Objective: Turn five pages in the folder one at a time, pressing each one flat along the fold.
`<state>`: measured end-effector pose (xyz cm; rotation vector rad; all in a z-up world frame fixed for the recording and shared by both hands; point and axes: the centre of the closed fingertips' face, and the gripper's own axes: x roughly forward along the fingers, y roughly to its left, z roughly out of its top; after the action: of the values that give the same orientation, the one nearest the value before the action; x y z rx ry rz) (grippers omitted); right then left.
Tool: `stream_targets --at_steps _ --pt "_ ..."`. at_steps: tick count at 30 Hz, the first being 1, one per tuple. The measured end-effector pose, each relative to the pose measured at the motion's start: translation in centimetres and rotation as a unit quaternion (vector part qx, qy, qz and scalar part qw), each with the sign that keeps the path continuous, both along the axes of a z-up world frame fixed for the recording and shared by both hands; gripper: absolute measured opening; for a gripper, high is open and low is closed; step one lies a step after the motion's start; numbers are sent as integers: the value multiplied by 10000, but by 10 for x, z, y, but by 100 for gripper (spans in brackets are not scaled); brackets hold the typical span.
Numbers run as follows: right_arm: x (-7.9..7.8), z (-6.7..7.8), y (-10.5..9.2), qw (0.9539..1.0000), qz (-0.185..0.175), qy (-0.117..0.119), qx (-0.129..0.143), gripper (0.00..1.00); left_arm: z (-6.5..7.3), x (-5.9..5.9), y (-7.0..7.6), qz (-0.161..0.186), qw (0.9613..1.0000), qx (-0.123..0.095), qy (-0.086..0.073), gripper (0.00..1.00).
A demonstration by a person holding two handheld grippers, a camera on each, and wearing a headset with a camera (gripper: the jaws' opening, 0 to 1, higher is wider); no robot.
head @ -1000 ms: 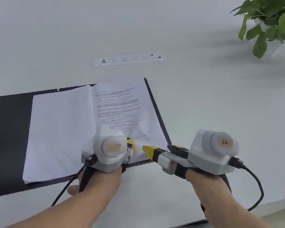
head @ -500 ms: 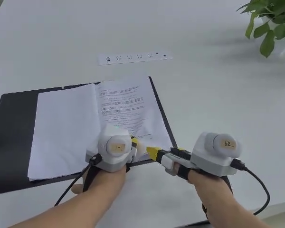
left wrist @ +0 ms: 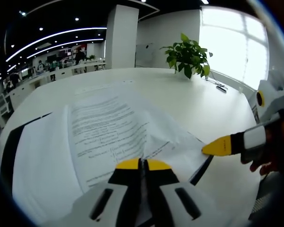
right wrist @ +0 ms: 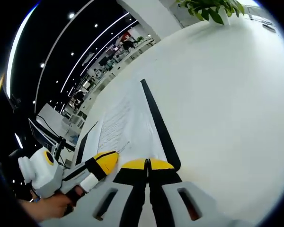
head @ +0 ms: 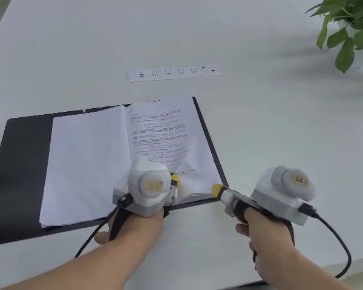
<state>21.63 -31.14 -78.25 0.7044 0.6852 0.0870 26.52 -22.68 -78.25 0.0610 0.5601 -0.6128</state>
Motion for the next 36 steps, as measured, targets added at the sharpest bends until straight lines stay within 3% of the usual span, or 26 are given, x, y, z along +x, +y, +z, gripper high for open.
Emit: stream_targets --at_steps 4,6,9,14,19,25,30,36 --pt "0 3 -1 9991 -250 30 342 0 2 0 -1 66 9995 -232 194 3" --pt "-1 9 -3 9991 -250 -43 339 0 3 -2 4 56 9991 -242 339 2" --pt "-1 24 0 9990 -135 -286 326 0 7 -7 14 63 9991 -201 355 7" --pt "1 55 11 9967 64 -709 385 0 15 -21 34 17 9980 -316 555 18" --pt "2 89 30 9922 249 -1087 551 0 36 -32 59 -27 9982 -476 360 20" --pt "5 134 72 9814 599 -1583 911 0 69 -43 100 177 9965 -808 123 24" --pt "6 151 113 9746 895 -1711 1137 0 86 -50 141 529 9942 -932 -42 25" --pt "7 156 160 9690 1248 -1691 1298 0 99 -60 182 781 9921 -971 -171 26"
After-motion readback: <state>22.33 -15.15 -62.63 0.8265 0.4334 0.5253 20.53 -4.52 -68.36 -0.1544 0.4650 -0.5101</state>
